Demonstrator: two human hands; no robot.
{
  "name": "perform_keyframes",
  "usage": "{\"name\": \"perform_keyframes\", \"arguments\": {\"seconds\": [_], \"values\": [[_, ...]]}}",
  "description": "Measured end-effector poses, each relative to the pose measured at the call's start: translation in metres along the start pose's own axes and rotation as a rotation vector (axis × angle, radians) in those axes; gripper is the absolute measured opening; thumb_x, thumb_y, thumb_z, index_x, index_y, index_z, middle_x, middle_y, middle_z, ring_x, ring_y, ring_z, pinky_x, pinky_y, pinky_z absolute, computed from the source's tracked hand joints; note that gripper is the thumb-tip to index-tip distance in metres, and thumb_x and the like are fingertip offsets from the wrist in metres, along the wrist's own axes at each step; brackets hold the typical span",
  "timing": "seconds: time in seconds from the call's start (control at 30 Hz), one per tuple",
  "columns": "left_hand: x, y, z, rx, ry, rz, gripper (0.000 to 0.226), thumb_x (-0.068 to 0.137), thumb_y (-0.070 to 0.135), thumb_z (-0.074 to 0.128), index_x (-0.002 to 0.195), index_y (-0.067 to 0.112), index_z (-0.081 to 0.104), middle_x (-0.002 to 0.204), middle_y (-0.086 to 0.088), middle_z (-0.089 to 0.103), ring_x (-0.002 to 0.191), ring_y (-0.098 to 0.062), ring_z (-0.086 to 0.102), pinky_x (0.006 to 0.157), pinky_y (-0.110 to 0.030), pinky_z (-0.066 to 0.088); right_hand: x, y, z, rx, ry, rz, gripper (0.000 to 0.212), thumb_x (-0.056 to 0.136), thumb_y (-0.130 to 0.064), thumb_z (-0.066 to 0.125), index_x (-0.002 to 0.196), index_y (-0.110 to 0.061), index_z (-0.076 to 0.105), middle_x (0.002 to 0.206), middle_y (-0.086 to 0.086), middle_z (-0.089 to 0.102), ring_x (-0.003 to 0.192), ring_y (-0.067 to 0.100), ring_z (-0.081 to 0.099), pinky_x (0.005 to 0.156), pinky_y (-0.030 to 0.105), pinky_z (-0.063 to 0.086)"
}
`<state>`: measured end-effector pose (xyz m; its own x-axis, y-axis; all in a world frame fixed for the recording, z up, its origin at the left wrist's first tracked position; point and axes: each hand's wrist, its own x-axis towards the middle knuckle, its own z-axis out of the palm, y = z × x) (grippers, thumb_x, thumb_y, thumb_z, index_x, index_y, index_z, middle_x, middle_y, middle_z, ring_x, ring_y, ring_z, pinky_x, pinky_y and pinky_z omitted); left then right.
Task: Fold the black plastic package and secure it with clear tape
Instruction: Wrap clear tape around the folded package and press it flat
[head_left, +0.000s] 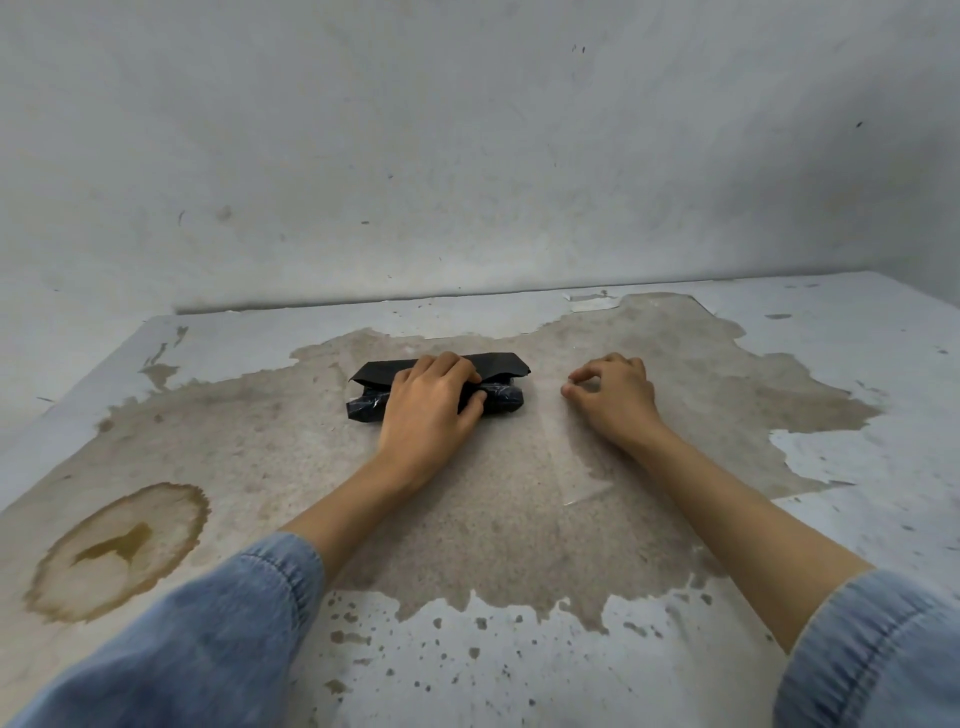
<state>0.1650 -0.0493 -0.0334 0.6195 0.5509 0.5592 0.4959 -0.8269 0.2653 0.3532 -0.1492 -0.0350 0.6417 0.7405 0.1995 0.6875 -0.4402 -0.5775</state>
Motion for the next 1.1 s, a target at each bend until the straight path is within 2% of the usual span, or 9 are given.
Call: {"name": "perform_keyframes", "arguments": {"seconds": [0.27, 0.4, 0.47, 0.6, 0.7, 0.87, 0.97, 1.03, 1.1], "values": [[0.000, 0.001, 0.000, -0.005, 0.001, -0.009, 0.015, 0.087, 0.023, 0.061, 0.097, 0.013, 0.065, 0.101, 0.000, 0.065, 0.096, -0.024, 0.056, 0.081, -0.037, 0.041, -0.004, 0.000, -0.003, 0.167, 0.034, -0.019, 0.007, 0.085, -0.021, 0.066, 0.086, -0.019, 0.072, 0.094, 0.002, 0.062, 0.101, 0.023, 0.052, 0.087, 0.037, 0.044], [0.000, 0.002, 0.001, 0.008, -0.007, 0.000, 0.015, 0.087, 0.023, 0.062, 0.097, 0.012, 0.064, 0.101, -0.001, 0.064, 0.095, -0.024, 0.056, 0.079, -0.037, 0.043, -0.006, -0.001, -0.005, 0.242, 0.050, -0.009, 0.008, 0.085, -0.016, 0.066, 0.085, -0.015, 0.074, 0.082, 0.000, 0.068, 0.081, 0.014, 0.060, 0.077, 0.027, 0.047], [0.000, 0.001, 0.001, 0.010, -0.005, 0.003, 0.015, 0.086, 0.022, 0.063, 0.097, 0.012, 0.064, 0.101, -0.002, 0.064, 0.095, -0.025, 0.057, 0.078, -0.038, 0.043, -0.006, -0.003, -0.006, 0.274, 0.061, 0.013, 0.008, 0.084, -0.016, 0.067, 0.086, -0.014, 0.075, 0.076, -0.002, 0.066, 0.077, 0.013, 0.061, 0.075, 0.025, 0.047], [-0.001, 0.002, 0.000, 0.011, -0.005, 0.004, 0.016, 0.086, 0.022, 0.062, 0.097, 0.012, 0.064, 0.101, -0.002, 0.064, 0.096, -0.025, 0.056, 0.078, -0.038, 0.043, -0.003, -0.007, -0.005, 0.347, 0.065, 0.088, 0.009, 0.083, -0.019, 0.069, 0.086, -0.013, 0.075, 0.076, 0.000, 0.071, 0.073, 0.008, 0.061, 0.072, 0.021, 0.044], [-0.001, 0.001, 0.000, 0.015, -0.009, 0.012, 0.016, 0.086, 0.023, 0.062, 0.098, 0.012, 0.064, 0.102, -0.001, 0.063, 0.097, -0.025, 0.056, 0.078, -0.037, 0.043, 0.000, -0.008, -0.005, 0.429, 0.059, 0.151, 0.010, 0.082, -0.021, 0.070, 0.086, -0.014, 0.076, 0.077, -0.001, 0.073, 0.074, 0.008, 0.064, 0.077, 0.023, 0.049], [0.000, 0.001, 0.001, 0.017, -0.005, 0.014, 0.016, 0.087, 0.023, 0.062, 0.099, 0.012, 0.064, 0.102, -0.001, 0.063, 0.096, -0.024, 0.055, 0.078, -0.037, 0.042, 0.002, -0.010, -0.007, 0.549, 0.070, 0.229, 0.009, 0.082, -0.017, 0.070, 0.084, -0.010, 0.074, 0.079, 0.004, 0.073, 0.061, 0.004, 0.061, 0.063, 0.016, 0.046], [0.000, 0.000, 0.001, 0.002, 0.001, 0.014, 0.014, 0.088, 0.023, 0.061, 0.097, 0.012, 0.065, 0.101, 0.000, 0.064, 0.096, -0.024, 0.056, 0.077, -0.038, 0.044, 0.004, -0.013, -0.004, 0.575, 0.088, 0.275, 0.001, 0.078, -0.011, 0.074, 0.077, -0.010, 0.074, 0.078, 0.004, 0.073, 0.068, 0.009, 0.064, 0.071, 0.023, 0.053], [0.001, 0.000, 0.001, -0.012, 0.008, 0.011, 0.012, 0.089, 0.021, 0.061, 0.096, 0.012, 0.066, 0.100, 0.001, 0.065, 0.094, -0.023, 0.056, 0.076, -0.037, 0.045, 0.003, -0.014, -0.003, 0.599, 0.114, 0.311, 0.008, 0.075, -0.007, 0.074, 0.070, -0.013, 0.073, 0.075, 0.003, 0.073, 0.071, 0.012, 0.064, 0.077, 0.029, 0.055], [0.002, -0.001, 0.001, -0.026, 0.014, 0.007, 0.011, 0.090, 0.020, 0.061, 0.095, 0.012, 0.067, 0.099, 0.001, 0.066, 0.093, -0.023, 0.057, 0.076, -0.036, 0.044, 0.001, -0.014, -0.003, 0.621, 0.120, 0.331, 0.013, 0.074, -0.005, 0.074, 0.066, -0.014, 0.071, 0.075, 0.004, 0.073, 0.067, 0.014, 0.064, 0.076, 0.030, 0.056]]}}
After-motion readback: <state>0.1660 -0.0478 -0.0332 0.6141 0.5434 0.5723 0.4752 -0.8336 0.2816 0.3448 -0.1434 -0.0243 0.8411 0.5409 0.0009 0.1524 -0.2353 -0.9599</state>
